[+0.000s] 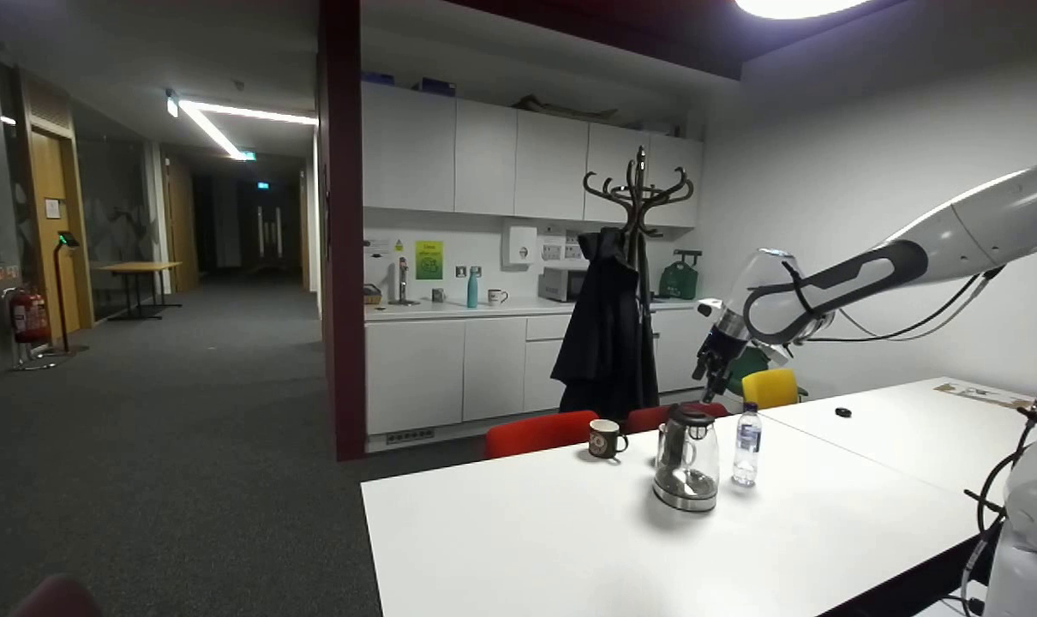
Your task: Open the kettle
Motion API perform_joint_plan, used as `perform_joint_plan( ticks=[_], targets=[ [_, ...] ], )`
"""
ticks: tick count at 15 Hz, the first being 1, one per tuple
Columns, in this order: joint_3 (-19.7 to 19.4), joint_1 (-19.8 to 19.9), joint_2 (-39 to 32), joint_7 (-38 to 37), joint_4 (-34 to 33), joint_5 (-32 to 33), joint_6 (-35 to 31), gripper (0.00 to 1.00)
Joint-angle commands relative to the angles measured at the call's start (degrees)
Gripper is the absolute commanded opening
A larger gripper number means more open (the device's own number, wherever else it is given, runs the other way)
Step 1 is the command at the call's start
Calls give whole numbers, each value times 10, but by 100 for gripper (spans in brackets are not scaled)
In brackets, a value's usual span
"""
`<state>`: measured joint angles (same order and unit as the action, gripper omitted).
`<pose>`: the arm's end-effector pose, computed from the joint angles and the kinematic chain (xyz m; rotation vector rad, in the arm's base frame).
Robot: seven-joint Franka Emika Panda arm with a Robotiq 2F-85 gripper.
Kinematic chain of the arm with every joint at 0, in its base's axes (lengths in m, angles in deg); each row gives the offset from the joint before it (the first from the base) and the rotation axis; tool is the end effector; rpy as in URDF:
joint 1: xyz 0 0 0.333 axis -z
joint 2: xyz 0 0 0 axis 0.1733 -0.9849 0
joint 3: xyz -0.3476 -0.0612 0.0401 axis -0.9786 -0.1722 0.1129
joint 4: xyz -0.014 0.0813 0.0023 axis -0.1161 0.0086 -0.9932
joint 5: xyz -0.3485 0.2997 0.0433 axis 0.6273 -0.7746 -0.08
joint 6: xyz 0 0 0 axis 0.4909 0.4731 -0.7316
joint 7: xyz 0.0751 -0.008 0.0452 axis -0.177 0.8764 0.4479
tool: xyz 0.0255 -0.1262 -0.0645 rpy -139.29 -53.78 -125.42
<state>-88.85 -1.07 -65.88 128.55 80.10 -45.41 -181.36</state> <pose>0.5262 0.0980 0.4210 2.5330 1.4707 0.5740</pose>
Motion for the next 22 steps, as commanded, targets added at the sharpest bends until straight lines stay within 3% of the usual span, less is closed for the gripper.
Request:
perform_joint_plan(
  ticks=[1,5,9,17,22],
  targets=[
    [0,18,38,11,37,42,-2,100],
    [-11,43,42,28,64,113,-17,100],
    [-45,50,34,110,84,144,-63,100],
    [-111,24,-7,273,115,83,-203,100],
    [-158,-40,-44,312,129,9,-326,100]
  ],
)
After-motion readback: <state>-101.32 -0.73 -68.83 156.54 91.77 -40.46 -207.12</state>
